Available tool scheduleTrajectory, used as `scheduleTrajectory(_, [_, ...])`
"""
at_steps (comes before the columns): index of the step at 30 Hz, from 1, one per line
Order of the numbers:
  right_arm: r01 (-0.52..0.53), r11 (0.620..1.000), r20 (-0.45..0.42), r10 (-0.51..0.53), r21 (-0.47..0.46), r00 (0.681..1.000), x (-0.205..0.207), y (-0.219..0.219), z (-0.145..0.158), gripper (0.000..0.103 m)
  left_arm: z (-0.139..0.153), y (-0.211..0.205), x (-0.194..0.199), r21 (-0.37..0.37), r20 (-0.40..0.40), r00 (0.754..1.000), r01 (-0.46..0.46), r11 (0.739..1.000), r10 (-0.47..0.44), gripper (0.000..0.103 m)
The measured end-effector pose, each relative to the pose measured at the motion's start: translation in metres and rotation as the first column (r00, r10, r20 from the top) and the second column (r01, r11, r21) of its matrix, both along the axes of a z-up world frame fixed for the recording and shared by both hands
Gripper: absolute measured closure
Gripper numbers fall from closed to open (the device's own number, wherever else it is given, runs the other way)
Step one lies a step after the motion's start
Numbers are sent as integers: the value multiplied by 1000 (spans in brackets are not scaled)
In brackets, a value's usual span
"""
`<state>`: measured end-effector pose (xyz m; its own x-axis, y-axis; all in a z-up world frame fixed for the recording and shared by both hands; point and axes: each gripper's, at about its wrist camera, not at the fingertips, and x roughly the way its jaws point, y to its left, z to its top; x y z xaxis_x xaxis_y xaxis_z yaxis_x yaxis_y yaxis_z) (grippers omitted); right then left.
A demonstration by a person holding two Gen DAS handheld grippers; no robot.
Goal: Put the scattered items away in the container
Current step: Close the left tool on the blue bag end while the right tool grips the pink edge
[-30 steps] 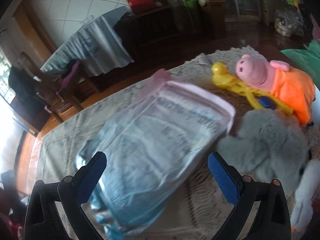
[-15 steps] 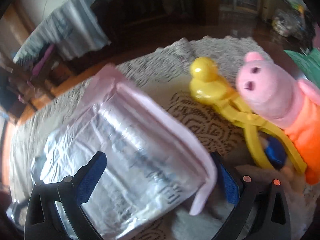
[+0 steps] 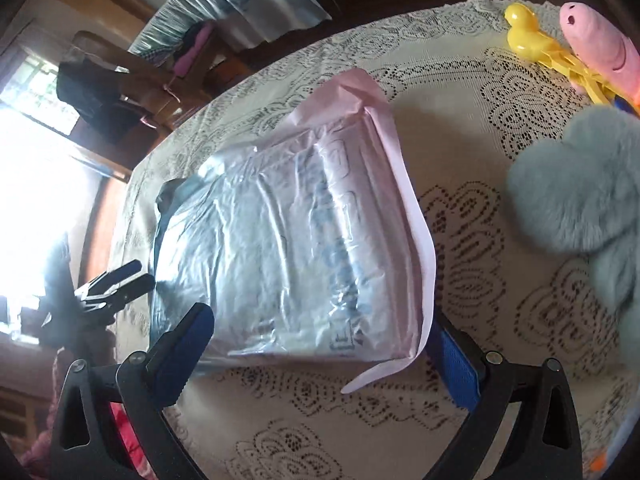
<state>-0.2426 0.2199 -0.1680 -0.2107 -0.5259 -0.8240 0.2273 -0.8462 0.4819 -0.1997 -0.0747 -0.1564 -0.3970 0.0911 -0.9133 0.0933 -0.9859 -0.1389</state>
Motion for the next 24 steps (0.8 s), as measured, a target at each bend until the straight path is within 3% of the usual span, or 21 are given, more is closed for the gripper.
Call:
scheduleTrajectory(2, [70, 997, 1, -70, -28, 998, -8, 4, -7, 0, -3, -8, 2, -17, -4, 999, -35, 999, 34, 0])
scheduleTrajectory(6, [138, 990, -5, -139, -24, 990, -16, 5, -18, 0, -13, -10, -10, 110, 15, 997, -73, 991, 72, 0])
scheduleTrajectory(10, [133, 991, -18, -133, -15, 991, -15, 0, -21, 1, -14, 5, -24, 101, -22, 998, -55, 993, 58, 1])
scheduleTrajectory(11, [130, 991, -18, -130, -7, 991, -14, -2, -20, 7, -13, 6, -24, 115, -27, 998, -57, 992, 60, 6])
scheduleTrajectory(12, [130, 992, -17, -130, 3, 991, -11, -4, -19, 11, -10, 9, -24, 135, -38, 998, -41, 990, 46, 24])
scheduleTrajectory(13, [127, 992, -17, -127, -1, 992, -8, -2, -17, 18, -6, 13, -22, 139, -44, 999, -25, 990, 32, 33])
scheduleTrajectory(15, [131, 991, -13, -131, -26, 991, -3, 8, -17, 31, -1, 18, -20, 100, -60, 998, -2, 995, 8, 35])
scheduleTrajectory(17, [148, 987, -2, -148, -62, 989, 0, 22, -19, 48, -5, 12, -21, 128, -63, 998, -2, 992, 10, 34])
scheduleTrajectory(19, [163, 983, 6, -163, -89, 987, 2, 33, -20, 51, -10, 6, -25, 155, -53, 998, -19, 988, 28, 20])
scheduleTrajectory(23, [153, 986, -11, -154, -68, 988, 7, 36, -16, 51, -10, 9, -24, 159, -57, 998, -5, 987, 14, 19])
scheduleTrajectory(24, [154, 986, -11, -155, -64, 988, 8, 37, -16, 51, -9, 12, -23, 174, -56, 998, 7, 985, 3, 26])
